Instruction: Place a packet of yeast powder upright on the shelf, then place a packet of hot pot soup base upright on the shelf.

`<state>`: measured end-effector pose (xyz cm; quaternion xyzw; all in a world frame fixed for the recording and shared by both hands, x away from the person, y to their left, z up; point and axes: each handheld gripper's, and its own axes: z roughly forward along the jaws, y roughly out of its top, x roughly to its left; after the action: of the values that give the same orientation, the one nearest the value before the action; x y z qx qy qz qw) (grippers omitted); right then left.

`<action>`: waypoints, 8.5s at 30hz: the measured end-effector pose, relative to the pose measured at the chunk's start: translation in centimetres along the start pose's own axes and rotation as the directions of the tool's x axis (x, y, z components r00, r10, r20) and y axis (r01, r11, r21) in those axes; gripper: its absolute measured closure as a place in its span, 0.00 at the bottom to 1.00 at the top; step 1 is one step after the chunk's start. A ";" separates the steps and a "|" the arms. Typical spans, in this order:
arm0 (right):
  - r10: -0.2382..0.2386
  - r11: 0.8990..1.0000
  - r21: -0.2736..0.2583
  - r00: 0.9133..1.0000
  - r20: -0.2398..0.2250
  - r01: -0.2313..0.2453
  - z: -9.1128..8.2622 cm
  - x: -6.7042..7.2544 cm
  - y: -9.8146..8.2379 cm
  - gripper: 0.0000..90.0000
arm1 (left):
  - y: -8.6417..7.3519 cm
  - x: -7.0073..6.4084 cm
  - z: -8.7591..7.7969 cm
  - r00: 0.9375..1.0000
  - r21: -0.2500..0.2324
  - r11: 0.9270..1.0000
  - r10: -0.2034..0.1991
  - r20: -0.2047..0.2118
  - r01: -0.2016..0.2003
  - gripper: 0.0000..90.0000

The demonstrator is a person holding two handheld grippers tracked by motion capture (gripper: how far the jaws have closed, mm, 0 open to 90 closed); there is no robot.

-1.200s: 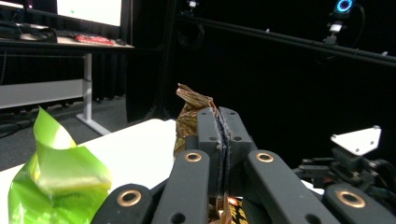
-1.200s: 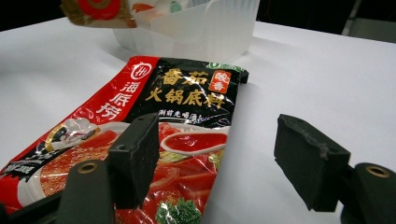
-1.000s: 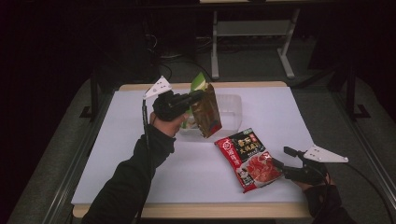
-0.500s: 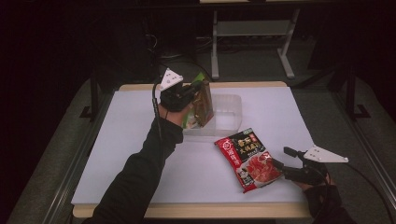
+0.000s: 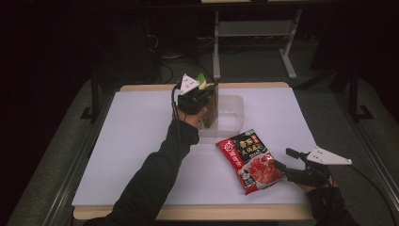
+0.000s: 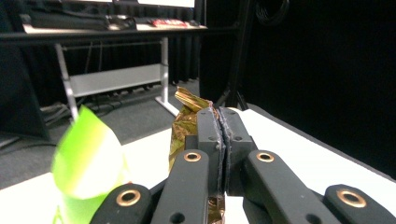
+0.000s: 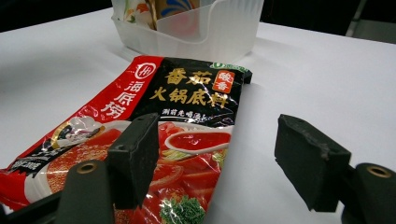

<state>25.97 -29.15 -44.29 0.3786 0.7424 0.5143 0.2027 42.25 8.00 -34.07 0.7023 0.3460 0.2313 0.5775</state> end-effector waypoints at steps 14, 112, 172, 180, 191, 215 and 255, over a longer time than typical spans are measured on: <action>-0.013 1.000 0.018 1.000 0.006 0.013 0.2 0.2 0.0 0.33 | -1.3 -0.1 -1.5 0.995 0.023 0.997 0.068 0.069 -0.069 0.76; 0.022 0.953 0.297 0.971 -0.240 0.052 3.8 4.8 0.6 0.64 | -12.6 -2.7 -2.0 0.929 0.488 0.872 -0.157 0.336 -0.029 0.33; -0.063 0.975 0.188 0.959 -0.276 0.118 5.0 5.0 1.3 0.86 | -9.8 -2.6 -4.5 0.878 0.241 0.970 -0.141 0.457 0.030 0.65; -0.078 0.978 0.169 0.963 -0.260 0.125 4.9 5.0 1.4 0.72 | -9.5 -2.7 -5.2 0.880 0.188 0.981 -0.124 0.458 0.041 0.87; -0.087 0.990 0.097 0.986 -0.140 0.101 2.6 3.5 1.1 0.35 | -7.1 -2.8 -8.0 0.920 0.067 0.998 -0.046 0.390 0.022 0.88; -0.041 0.999 0.028 0.999 -0.020 0.041 1.4 1.9 0.4 0.34 | -1.6 -2.3 -10.7 0.978 -0.108 0.994 0.009 0.208 0.014 0.88; -0.046 0.998 0.046 0.999 -0.024 0.047 1.6 2.0 0.3 0.33 | 3.7 -3.2 3.5 0.963 0.035 0.988 0.156 -0.222 -0.152 0.86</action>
<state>25.93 -26.58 -44.44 0.3598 0.7650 0.4964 0.1971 43.50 2.98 -31.04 0.7016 0.3553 0.3501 0.5089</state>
